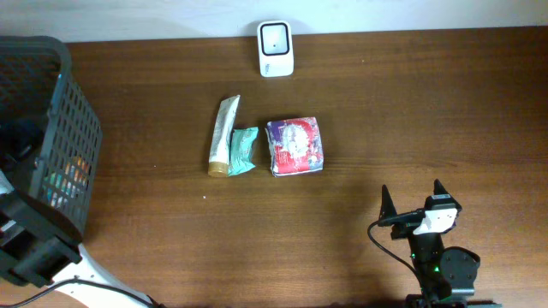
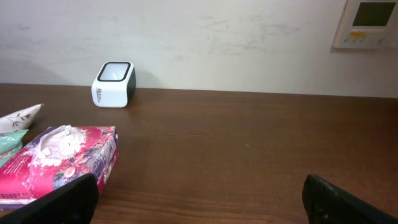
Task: Scan the item barcode
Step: 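Lay the Pantene tube on the table left of the green pack, then grasp the orange Kleenex tissue pack in the basket with the left gripper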
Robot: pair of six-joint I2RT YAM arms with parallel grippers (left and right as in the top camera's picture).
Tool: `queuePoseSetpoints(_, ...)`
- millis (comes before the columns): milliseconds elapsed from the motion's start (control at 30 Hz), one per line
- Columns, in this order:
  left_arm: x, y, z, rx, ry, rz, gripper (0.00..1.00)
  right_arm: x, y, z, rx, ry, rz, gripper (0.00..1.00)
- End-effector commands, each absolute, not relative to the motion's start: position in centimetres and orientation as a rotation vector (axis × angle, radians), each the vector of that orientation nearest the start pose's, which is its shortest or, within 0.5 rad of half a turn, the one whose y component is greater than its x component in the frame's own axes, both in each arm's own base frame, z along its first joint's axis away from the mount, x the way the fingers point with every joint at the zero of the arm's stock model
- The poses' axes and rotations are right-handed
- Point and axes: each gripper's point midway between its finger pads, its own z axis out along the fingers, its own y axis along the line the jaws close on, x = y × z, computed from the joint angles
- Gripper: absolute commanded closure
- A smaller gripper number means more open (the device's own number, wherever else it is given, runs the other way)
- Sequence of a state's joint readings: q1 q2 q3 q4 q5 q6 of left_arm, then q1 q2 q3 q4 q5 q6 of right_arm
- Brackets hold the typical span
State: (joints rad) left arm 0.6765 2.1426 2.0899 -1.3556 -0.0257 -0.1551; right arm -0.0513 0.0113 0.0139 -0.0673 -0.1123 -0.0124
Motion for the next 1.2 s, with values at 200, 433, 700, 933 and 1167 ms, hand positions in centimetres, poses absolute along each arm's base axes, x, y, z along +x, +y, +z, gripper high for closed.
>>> queuePoseSetpoints(200,30.5,28.2,6.1,-1.206,2.891,0.041,0.27,24.6,0.6,15.7,-0.056,1.641,0.035,0.01)
queuePoseSetpoints(433,29.9,27.6,3.6,-1.215,2.907,0.031,0.97,24.6,0.6,15.7,-0.056,1.641,0.035,0.01)
queuePoseSetpoints(700,35.6,30.1,20.0,-1.248,2.511,-0.005,1.00,24.6,0.6,15.7,-0.056,1.641,0.035,0.01)
queuePoseSetpoints(933,41.9,15.1,39.5,-0.542,2.136,-0.619,1.00,24.6,0.6,15.7,-0.056,1.641,0.035,0.01)
queuePoseSetpoints(1167,45.4,-5.5,31.3,-0.054,2.558,-0.456,1.00,24.6,0.6,15.7,-0.056,1.641,0.035,0.01)
